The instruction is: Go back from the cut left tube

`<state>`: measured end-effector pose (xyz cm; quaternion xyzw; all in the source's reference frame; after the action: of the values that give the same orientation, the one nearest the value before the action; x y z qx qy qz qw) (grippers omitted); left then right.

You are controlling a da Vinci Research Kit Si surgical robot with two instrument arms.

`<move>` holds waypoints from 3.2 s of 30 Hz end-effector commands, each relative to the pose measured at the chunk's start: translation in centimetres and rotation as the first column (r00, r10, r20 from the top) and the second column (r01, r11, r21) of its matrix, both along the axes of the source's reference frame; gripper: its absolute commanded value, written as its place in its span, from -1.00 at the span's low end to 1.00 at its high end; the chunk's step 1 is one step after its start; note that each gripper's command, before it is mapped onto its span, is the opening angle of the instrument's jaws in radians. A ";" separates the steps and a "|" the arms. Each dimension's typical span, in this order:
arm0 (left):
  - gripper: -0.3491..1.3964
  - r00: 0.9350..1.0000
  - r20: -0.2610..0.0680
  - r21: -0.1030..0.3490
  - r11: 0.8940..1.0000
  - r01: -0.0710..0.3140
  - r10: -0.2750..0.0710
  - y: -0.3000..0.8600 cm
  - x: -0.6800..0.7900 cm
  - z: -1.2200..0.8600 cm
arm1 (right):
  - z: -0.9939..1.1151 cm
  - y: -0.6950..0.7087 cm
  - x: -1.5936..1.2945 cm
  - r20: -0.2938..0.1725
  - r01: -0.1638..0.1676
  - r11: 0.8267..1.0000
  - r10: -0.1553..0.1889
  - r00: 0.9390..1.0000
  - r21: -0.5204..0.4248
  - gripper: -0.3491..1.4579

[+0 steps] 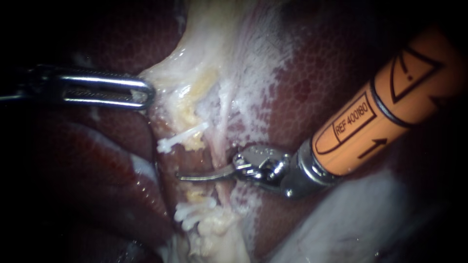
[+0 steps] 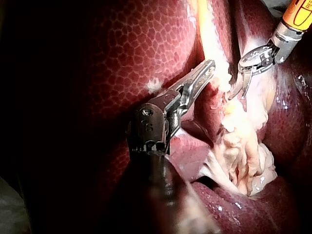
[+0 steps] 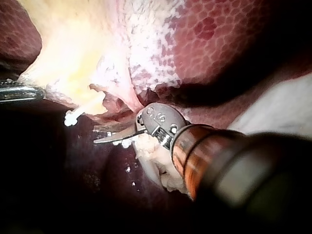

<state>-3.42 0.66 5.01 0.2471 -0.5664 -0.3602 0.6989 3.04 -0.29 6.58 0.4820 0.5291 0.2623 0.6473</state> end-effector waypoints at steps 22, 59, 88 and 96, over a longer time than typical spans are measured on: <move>-1.00 1.000 0.001 -0.001 1.000 -0.002 0.002 0.00 0.03 0.03 | -0.07 -0.02 -0.46 -0.040 -0.002 0.993 -0.003 0.999 -0.116 0.41; -1.00 1.000 0.001 -0.002 1.000 -0.002 0.002 0.00 0.05 0.10 | -0.42 0.42 -1.59 0.034 -0.129 0.592 0.256 0.966 -0.795 0.97; -1.00 1.000 -0.005 -0.002 1.000 -0.016 0.016 -0.26 -0.27 0.72 | -0.39 0.40 -1.60 0.011 -0.129 0.593 0.226 0.974 -0.795 0.97; -1.00 0.999 0.000 0.018 0.999 -0.042 0.042 -0.44 -0.55 0.92 | -0.39 0.40 -1.62 0.011 -0.129 0.593 0.225 0.974 -0.795 0.97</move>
<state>-3.99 0.21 5.94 0.2646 -0.5577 -0.3506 0.7043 1.41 0.10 6.19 0.0777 0.5990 0.0915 0.7917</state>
